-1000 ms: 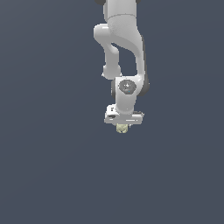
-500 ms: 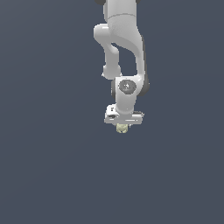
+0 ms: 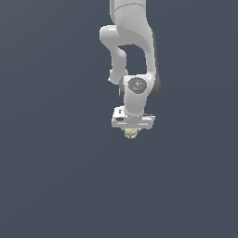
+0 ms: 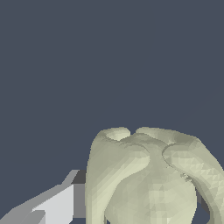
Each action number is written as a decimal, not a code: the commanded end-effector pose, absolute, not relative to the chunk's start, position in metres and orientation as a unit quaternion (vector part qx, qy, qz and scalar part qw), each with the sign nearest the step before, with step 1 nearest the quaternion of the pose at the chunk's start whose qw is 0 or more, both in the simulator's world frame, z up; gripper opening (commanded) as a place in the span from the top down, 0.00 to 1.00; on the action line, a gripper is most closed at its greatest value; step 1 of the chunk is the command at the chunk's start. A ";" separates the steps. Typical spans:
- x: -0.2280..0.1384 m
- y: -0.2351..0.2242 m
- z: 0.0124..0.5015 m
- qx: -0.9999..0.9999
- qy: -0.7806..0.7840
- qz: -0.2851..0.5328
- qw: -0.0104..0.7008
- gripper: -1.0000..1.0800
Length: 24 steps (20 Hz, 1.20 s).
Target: Pick up the object and move it to a goal position.
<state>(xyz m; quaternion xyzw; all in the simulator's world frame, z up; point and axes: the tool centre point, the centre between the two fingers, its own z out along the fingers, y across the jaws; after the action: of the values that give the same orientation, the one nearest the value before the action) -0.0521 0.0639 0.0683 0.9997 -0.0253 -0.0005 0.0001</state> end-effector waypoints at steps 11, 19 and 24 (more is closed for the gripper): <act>-0.063 0.080 0.177 1.000 -0.025 0.000 0.000 1.00; -0.072 0.094 0.266 1.000 -0.025 0.000 0.000 1.00; -0.076 0.102 0.319 1.000 -0.025 0.000 0.000 1.00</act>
<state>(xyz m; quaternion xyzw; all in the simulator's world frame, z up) -0.0743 0.0998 0.3025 0.9997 -0.0250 0.0005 0.0002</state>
